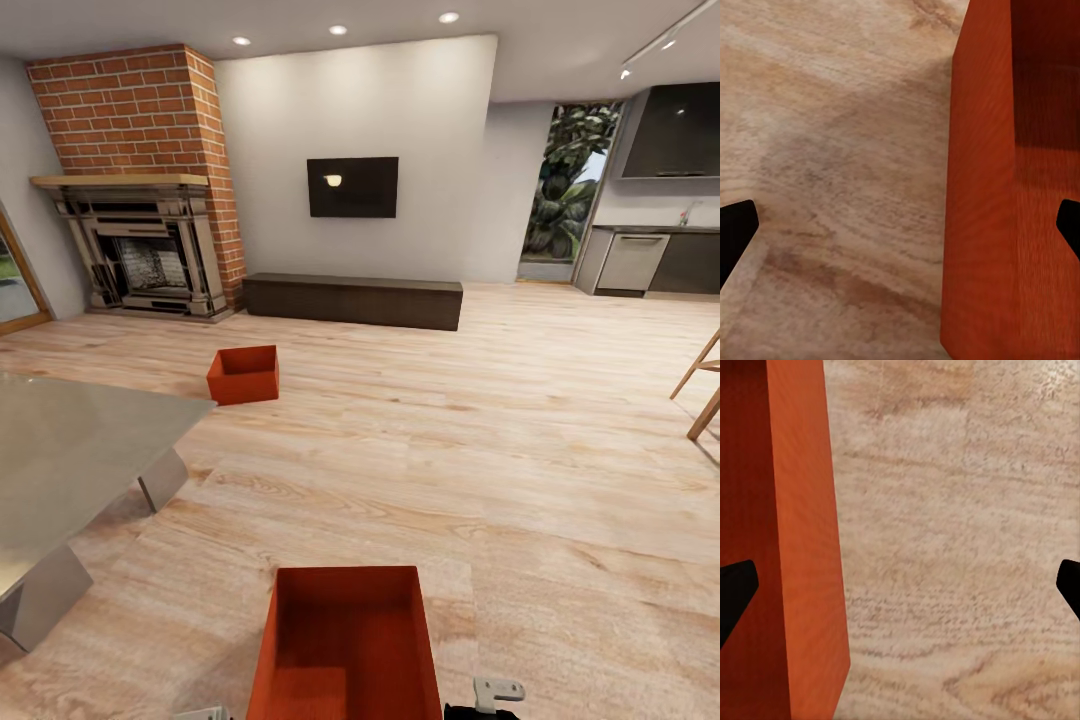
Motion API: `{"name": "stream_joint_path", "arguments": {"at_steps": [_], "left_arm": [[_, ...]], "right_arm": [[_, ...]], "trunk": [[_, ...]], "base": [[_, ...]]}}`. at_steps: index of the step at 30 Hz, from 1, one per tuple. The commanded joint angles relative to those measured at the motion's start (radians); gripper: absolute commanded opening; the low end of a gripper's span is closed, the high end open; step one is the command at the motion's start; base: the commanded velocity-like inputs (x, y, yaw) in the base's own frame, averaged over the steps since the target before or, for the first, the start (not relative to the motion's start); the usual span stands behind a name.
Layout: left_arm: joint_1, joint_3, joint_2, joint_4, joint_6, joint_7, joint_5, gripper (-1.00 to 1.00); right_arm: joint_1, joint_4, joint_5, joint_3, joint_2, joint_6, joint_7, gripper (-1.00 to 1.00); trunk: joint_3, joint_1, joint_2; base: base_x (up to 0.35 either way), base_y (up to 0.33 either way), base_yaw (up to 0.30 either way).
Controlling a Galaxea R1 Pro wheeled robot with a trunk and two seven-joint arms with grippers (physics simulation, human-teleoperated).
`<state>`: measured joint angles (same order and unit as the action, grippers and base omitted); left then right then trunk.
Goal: Move the two storage containers from the living room to the garage. In the garage, place one container on the floor and stack the other container on top of it (either order is fine).
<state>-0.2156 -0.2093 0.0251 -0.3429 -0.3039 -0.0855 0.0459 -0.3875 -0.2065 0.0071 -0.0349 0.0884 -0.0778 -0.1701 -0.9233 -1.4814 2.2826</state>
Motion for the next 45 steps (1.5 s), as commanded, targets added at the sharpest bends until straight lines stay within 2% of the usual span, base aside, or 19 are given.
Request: {"name": "stream_joint_path", "arguments": {"at_steps": [1, 23, 31, 42, 45], "left_arm": [[-0.001, -0.008, -0.001, 0.001, -0.003, -0.008, 0.005, 1.00], [-0.001, -0.008, -0.001, 0.001, -0.003, -0.008, 0.005, 1.00], [-0.001, -0.008, -0.001, 0.001, -0.003, -0.008, 0.005, 1.00], [-0.001, -0.008, -0.001, 0.001, -0.003, -0.008, 0.005, 1.00], [-0.001, -0.008, -0.001, 0.001, -0.003, -0.008, 0.005, 1.00]], "right_arm": [[-0.001, 0.001, 0.001, -0.003, 0.001, -0.004, -0.002, 1.00], [-0.001, 0.001, 0.001, -0.003, 0.001, -0.004, -0.002, 1.00], [-0.001, 0.001, 0.001, -0.003, 0.001, -0.004, -0.002, 1.00], [-0.001, 0.001, 0.001, -0.003, 0.001, -0.004, -0.002, 1.00], [-0.001, 0.001, 0.001, -0.003, 0.001, -0.004, -0.002, 1.00]], "trunk": [[-0.001, 0.000, 0.000], [-0.004, 0.000, 0.000], [-0.030, -0.030, 0.056], [-0.030, -0.030, 0.056], [-0.039, -0.042, 0.077]], "base": [[0.000, 0.000, 0.007], [0.000, 0.000, 0.034], [0.000, 0.000, 0.001], [0.000, 0.000, 0.000], [0.000, 0.000, 0.000]]}}
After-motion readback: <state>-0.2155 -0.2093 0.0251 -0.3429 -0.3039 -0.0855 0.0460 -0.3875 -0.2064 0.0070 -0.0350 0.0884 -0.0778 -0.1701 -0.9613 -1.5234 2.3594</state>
